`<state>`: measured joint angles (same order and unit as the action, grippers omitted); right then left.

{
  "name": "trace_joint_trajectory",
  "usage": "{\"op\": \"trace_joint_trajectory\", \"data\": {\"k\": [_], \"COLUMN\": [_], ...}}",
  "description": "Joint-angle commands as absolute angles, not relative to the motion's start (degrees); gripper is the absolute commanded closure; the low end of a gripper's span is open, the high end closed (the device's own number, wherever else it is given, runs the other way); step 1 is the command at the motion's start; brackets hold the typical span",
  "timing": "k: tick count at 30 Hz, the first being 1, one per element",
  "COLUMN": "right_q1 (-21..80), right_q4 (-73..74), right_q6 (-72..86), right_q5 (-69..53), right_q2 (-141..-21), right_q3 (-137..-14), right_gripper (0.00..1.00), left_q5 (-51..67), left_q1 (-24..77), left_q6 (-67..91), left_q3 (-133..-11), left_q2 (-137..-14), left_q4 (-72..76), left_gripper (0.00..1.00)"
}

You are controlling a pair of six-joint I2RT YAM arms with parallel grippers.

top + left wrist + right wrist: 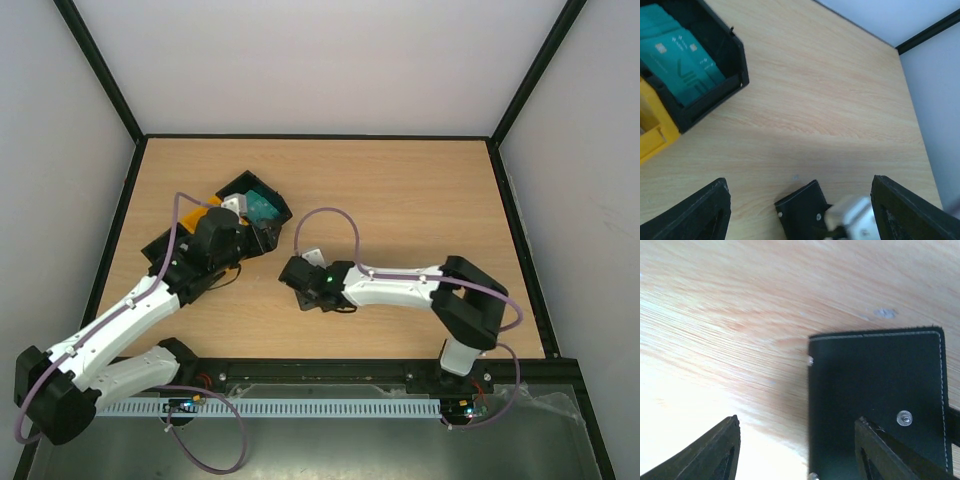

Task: Put the credit cards into the card holder
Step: Close the card holder at the center of the board.

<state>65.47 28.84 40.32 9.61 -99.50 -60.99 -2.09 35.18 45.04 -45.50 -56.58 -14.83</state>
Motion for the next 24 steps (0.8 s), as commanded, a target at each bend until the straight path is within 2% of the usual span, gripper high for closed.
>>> {"op": "trace_joint_trajectory", "data": {"k": [1, 6, 10, 17, 21, 24], "right_q1": [64.0, 58.1, 53.9, 50.7, 50.6, 50.5], "right_q4": [21.5, 19.8, 21.3, 17.0, 16.0, 14.9], "right_q6": [40.5, 41.7, 38.8, 33.8, 33.2, 33.0], "right_q5": [6.7, 8.3, 9.8, 2.8, 0.7, -0.8], "right_q2": [-90.6, -81.5, -79.2, -79.9, -80.7, -80.8], "right_q3": [-58.7, -51.8, -47.7, -43.9, -43.1, -42.2], "right_gripper": [0.40, 0.43, 0.45, 0.48, 0.55, 0.56], "left_q5": [2.8, 11.4, 19.3, 17.9, 17.3, 17.3], "left_q1": [34.0, 34.0, 35.1, 40.5, 42.3, 43.2], "left_q6": [45.9, 48.9, 53.1, 53.9, 54.4, 54.7], "left_q3": [-42.8, -37.3, -30.9, -31.2, -31.3, -31.2], "left_q2": [-55.7, -57.1, -61.8, -73.7, -78.4, -80.5], "left_q4": [-14.5, -7.7, 2.3, 8.4, 10.5, 11.6], "left_gripper": [0.22, 0.21, 0.24, 0.26, 0.27, 0.28]}}
